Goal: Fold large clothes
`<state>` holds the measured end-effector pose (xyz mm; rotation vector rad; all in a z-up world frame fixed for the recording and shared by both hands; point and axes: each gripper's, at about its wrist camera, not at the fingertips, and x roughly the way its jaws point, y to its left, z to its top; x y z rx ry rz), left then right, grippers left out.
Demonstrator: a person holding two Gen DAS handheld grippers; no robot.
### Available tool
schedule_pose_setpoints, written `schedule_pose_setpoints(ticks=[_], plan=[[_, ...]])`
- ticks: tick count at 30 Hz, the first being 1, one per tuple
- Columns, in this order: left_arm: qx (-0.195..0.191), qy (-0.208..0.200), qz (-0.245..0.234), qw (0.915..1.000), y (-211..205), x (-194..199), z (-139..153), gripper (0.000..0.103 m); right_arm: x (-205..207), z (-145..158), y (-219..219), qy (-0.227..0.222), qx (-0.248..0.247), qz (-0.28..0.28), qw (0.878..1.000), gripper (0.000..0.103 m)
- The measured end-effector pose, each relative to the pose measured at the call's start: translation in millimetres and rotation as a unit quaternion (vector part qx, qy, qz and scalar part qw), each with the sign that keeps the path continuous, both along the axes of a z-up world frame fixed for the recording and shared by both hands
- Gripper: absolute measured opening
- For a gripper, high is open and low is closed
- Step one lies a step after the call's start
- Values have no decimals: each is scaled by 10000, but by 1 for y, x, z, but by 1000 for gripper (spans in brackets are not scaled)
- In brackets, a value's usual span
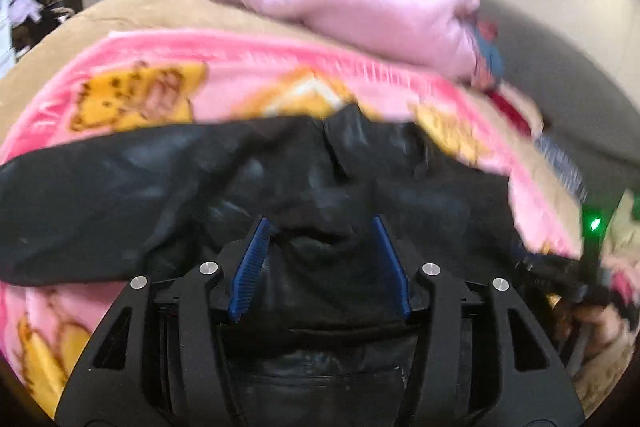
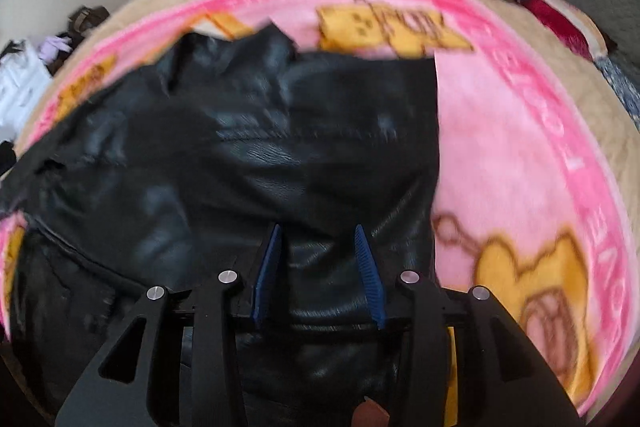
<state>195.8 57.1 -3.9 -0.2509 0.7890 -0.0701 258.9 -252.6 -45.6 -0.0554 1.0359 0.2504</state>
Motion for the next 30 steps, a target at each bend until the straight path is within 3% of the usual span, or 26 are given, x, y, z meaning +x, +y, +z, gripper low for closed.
schedule_pose_setpoints(ticks=[3, 5, 8, 11, 14, 16, 18, 19, 21, 23, 30], plan=[[311, 445, 57, 9985, -12, 14, -31, 53, -2, -9, 1, 28, -53, -43, 10000, 38], [300, 672, 70, 9973, -12, 21, -52, 53, -1, -11, -1, 61, -14, -79, 9999, 38], [320, 686, 52, 9971, -11, 21, -62, 54, -1, -14, 0, 63, -76, -75, 9999, 38], [217, 591, 62, 9980, -6, 14, -53, 54, -4, -10, 3, -7, -191, -59, 9998, 40], [23, 458, 35, 9989, -2, 2, -40, 60, -17, 5, 6, -103, -29, 11, 9999, 54], [26, 378, 86, 9992, -1, -9, -31, 72, -32, 15, 12, -227, 58, 116, 9997, 61], [28, 296, 135, 9995, 1, -17, -23, 73, -48, 22, 19, -361, 45, 193, 9992, 69], [-12, 260, 135, 9996, 1, -20, -20, 79, -54, 25, 23, -424, 41, 237, 9988, 71], [-31, 221, 149, 9996, 2, -25, -16, 91, -67, 31, 30, -553, 85, 273, 9981, 86], [33, 191, 183, 9996, 1, -29, -13, 93, -76, 37, 35, -643, 105, 218, 9976, 93], [-147, 271, 184, 9994, 3, -38, -12, 93, -98, 57, 40, -971, 236, 42, 9950, 98]])
